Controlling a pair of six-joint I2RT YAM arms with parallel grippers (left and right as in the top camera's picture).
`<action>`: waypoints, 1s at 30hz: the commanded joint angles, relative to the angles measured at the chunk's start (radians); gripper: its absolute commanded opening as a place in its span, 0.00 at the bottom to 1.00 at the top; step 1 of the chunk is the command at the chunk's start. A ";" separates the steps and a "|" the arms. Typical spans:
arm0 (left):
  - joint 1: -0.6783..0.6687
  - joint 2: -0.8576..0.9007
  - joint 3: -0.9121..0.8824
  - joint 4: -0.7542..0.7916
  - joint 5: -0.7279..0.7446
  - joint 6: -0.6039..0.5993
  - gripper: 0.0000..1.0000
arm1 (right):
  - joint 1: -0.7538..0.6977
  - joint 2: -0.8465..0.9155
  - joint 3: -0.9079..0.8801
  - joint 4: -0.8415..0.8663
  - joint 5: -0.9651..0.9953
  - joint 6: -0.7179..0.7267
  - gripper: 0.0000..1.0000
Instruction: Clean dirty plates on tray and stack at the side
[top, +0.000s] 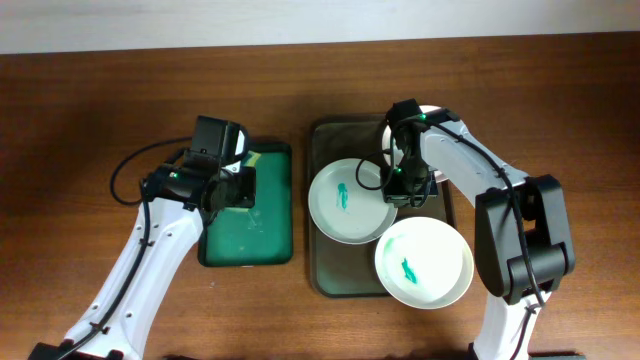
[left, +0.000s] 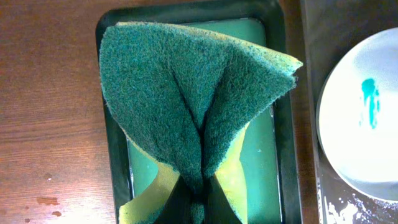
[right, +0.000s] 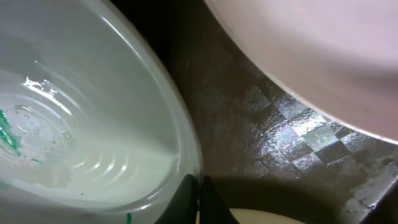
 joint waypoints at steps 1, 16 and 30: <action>0.000 0.001 0.032 0.003 0.011 0.016 0.00 | 0.006 -0.019 0.014 -0.007 -0.035 0.025 0.04; 0.000 0.001 0.032 -0.050 0.034 -0.007 0.00 | 0.007 -0.019 0.014 -0.021 -0.050 0.029 0.04; 0.000 0.003 0.032 0.022 0.011 -0.022 0.00 | 0.007 -0.018 0.007 -0.018 -0.050 0.029 0.04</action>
